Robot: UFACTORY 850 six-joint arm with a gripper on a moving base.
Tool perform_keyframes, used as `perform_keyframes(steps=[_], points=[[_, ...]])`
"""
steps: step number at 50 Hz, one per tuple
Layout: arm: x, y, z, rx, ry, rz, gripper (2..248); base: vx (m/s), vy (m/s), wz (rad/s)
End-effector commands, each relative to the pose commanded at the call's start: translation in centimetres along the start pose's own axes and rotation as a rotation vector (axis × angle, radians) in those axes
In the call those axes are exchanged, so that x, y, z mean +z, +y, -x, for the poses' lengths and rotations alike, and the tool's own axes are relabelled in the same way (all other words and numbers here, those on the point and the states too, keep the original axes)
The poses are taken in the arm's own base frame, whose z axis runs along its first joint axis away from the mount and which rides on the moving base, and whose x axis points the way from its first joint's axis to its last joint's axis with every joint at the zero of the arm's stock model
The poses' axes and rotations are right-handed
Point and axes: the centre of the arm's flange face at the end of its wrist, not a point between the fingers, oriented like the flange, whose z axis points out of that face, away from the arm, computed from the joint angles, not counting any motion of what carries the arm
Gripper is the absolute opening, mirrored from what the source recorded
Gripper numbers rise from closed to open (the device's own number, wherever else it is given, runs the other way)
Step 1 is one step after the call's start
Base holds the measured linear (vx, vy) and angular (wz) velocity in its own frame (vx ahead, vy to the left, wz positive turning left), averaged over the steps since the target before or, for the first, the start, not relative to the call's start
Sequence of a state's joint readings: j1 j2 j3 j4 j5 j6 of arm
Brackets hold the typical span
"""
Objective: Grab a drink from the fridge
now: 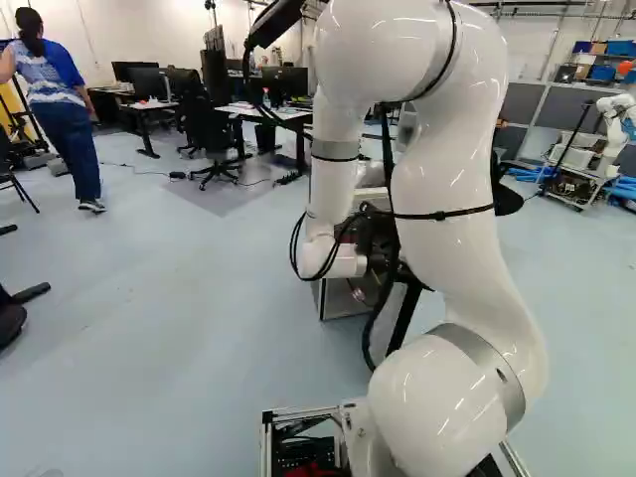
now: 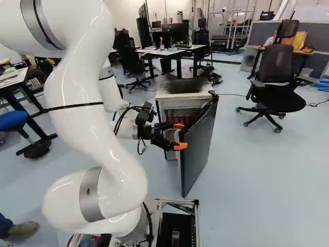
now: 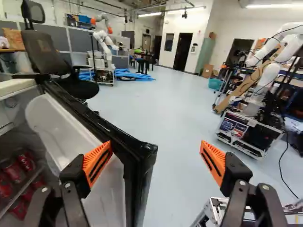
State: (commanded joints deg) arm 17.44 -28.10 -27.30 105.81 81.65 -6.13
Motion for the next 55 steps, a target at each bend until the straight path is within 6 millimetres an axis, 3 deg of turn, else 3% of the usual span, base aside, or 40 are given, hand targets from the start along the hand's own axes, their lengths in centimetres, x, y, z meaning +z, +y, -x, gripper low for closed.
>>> perform_keyframes(steps=[55], points=[[13.2,-4.3,-3.4,0.210,-0.088,0.417,247,0.000,0.000,0.000]])
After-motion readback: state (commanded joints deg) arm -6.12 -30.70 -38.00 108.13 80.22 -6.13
